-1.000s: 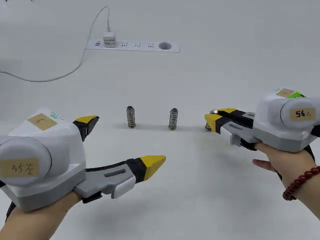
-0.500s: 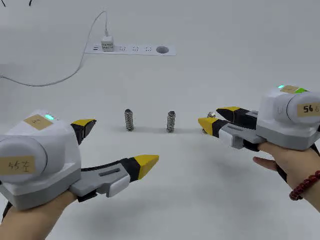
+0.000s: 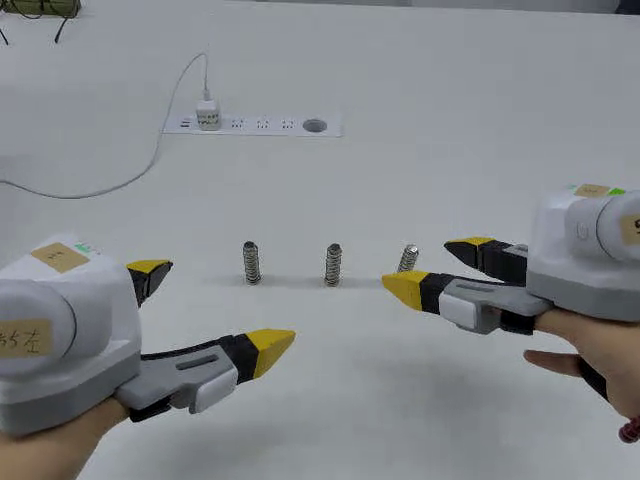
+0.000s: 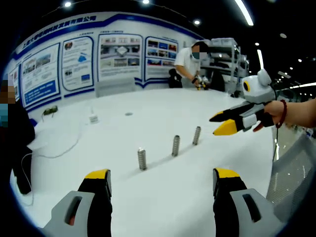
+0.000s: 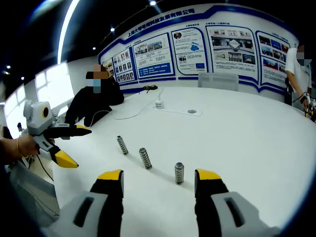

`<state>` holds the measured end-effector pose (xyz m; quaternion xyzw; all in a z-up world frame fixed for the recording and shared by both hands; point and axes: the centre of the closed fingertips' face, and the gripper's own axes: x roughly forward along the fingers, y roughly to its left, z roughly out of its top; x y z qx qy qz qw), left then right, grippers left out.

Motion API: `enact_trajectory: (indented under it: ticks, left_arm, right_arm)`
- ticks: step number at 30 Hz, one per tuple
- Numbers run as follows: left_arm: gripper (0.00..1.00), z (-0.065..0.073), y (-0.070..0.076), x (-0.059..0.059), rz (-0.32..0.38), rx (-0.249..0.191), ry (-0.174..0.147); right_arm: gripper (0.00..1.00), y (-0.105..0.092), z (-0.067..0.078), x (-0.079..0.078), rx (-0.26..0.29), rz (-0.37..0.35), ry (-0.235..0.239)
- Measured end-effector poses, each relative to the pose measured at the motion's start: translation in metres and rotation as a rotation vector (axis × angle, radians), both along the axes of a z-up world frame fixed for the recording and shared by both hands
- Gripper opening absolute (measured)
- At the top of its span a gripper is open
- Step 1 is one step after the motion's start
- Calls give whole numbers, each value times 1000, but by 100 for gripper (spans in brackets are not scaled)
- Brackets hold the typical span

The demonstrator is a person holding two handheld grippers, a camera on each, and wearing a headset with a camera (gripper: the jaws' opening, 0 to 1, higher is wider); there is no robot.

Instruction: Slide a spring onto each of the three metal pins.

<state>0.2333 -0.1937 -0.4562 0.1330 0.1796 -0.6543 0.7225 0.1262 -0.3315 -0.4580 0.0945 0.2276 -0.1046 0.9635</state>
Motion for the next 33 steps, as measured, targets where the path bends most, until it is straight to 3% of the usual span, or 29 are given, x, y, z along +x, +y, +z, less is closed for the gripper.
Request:
enact_trajectory:
  ticks: [16, 20, 23, 33]
  left_arm:
    - [88, 13, 25, -6, 10, 15, 11]
    - [89, 13, 32, -7, 20, 12, 17]
    - [90, 11, 35, -8, 25, 22, 5]
    - [94, 9, 44, -11, 36, 21, 23]
  right_arm:
    - [72, 29, 13, -21, 19, 24, 9]
    - [74, 36, 17, -26, 13, 23, 6]
    - [75, 40, 17, -29, 7, 26, 9]
    - [81, 54, 16, -37, 6, 45, 2]
